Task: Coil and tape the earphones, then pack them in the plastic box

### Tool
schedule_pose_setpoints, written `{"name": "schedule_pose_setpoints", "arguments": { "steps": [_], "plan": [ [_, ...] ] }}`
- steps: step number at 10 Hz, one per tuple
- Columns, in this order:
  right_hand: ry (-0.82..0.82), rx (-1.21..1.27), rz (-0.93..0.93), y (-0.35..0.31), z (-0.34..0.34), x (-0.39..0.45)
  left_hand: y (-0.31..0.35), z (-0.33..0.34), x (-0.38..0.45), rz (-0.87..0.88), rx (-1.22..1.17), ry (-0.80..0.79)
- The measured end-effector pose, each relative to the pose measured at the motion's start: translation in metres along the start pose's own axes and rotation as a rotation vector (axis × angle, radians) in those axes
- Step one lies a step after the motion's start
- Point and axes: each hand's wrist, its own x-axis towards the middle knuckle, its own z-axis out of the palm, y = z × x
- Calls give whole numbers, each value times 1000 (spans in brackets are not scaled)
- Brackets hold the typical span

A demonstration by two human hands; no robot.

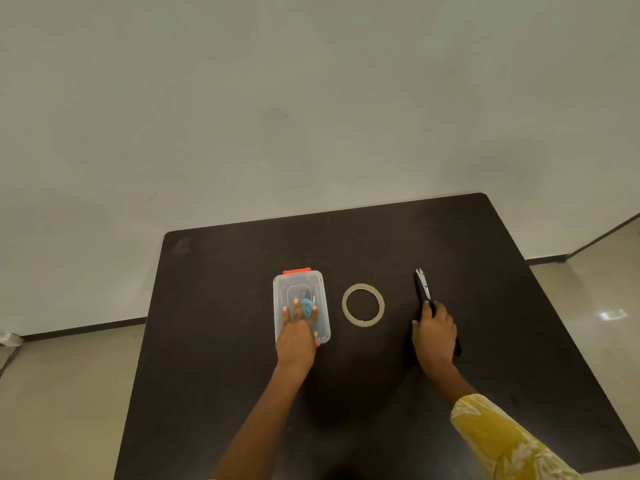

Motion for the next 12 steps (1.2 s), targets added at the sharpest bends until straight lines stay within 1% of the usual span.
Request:
{"name": "schedule_pose_setpoints", "arguments": {
  "steps": [1,2,3,9,10,11,12],
  "plan": [
    [-39,76,-5,-9,-4,5,1,0,-1,-7,-25,5],
    [-67,80,-72,-25,-4,11,1,2,-1,-19,-64,14],
    [-76,92,-101,-40,-5,12,2,2,-1,-25,-69,11],
    [-73,66,-98,-28,-5,8,2,3,0,-39,-47,6],
    [-42,66,-96,-27,-2,9,2,1,0,-42,-78,16],
    [28,55,-132,-23,-5,5,5,-4,-5,-66,-257,60],
    [114,37,-178,-22,0,4,5,-8,-9,-111,-351,173]
  ]
}}
